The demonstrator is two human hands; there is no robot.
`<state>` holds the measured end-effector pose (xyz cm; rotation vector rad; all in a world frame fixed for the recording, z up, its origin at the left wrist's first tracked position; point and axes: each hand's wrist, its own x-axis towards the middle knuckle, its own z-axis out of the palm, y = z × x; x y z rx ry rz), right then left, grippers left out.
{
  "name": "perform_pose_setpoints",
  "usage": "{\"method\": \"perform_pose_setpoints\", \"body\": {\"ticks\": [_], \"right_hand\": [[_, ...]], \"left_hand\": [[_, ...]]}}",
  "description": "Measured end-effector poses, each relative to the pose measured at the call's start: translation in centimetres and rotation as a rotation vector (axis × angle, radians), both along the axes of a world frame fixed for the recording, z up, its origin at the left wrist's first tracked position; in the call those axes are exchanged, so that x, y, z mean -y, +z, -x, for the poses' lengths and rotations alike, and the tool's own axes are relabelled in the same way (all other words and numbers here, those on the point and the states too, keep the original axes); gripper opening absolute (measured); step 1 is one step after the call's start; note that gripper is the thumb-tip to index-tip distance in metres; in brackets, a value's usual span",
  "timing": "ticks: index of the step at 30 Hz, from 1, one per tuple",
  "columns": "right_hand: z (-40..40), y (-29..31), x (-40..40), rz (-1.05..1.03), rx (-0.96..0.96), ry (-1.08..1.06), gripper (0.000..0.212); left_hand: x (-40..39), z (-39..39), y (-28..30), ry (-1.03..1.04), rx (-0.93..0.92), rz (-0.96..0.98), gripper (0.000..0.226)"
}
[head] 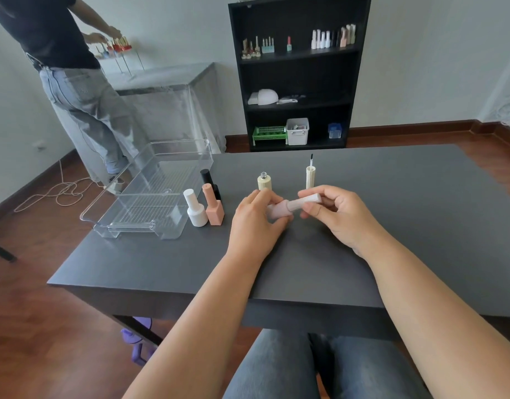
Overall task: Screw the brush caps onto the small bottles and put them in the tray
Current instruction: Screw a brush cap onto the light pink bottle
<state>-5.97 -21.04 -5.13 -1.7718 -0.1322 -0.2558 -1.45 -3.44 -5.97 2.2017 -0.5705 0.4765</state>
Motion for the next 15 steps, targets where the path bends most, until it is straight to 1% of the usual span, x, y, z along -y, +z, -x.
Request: {"method": "perform_pose_setpoints", "body": {"ticks": [3, 9, 12, 13, 15], "right_hand": [[-0.01, 0.10, -0.23, -0.095, 0.051, 0.011, 0.013], [-0.57, 0.09, -0.93, -0.093, 0.113, -0.051, 0.012], [-0.70, -0.10, -0.99, -0.129, 0.107, -0.064, 0.013], [-0.72, -0.16, -0.82, -0.127, 0.090, -0.080, 0.017], [-0.83, -0.29, -0.23, -0.083, 0.047, -0.117, 0.035]], "left_hand": [[0.04, 0.18, 0.00, -0.006, -0.027, -0.035, 0.027], [0.32, 0.47, 0.18, 0.049, 0.031, -0.043, 0.025], [0.19, 0.52, 0.30, 0.103, 0.047, -0.044, 0.025], [0.16, 0.51, 0.29, 0.120, 0.025, -0.042, 0.025], [0.12, 0.28, 0.21, 0.146, -0.044, -0.042, 0.023]]}}
